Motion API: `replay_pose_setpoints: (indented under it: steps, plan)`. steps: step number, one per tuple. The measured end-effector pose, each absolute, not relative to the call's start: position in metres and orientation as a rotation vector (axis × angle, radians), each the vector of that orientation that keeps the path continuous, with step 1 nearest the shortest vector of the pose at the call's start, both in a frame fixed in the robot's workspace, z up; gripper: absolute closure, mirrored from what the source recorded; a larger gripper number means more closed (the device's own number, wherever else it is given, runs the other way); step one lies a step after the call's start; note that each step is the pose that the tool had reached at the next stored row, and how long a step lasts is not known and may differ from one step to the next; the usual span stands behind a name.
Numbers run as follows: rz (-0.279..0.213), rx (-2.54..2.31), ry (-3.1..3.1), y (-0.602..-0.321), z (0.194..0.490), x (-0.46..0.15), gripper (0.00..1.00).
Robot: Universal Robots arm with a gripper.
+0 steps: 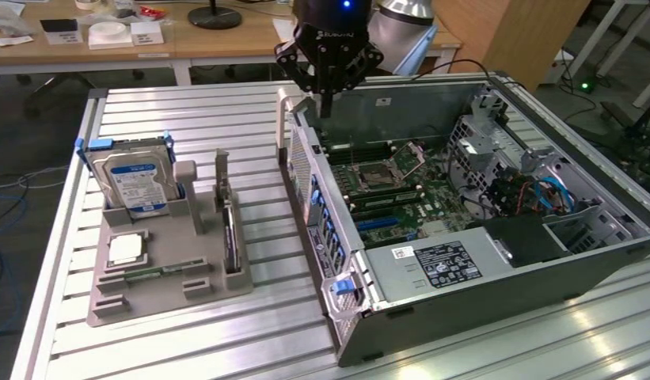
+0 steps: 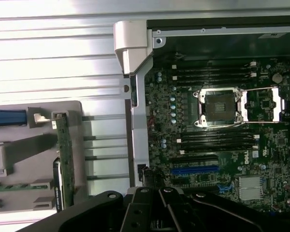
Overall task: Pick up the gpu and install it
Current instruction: 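Press down on the gpu until it lock into place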
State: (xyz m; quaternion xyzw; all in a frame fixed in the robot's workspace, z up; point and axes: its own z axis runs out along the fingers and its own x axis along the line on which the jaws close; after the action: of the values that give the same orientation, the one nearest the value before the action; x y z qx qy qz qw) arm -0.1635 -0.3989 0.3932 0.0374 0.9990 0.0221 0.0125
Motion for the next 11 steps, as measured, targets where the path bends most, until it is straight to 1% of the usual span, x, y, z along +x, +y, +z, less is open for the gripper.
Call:
replay_pose_setpoints:
  steps: [11]
  plan:
    - [0.069, 0.117, 3.114, -0.399, 0.392, -0.114, 0.89]
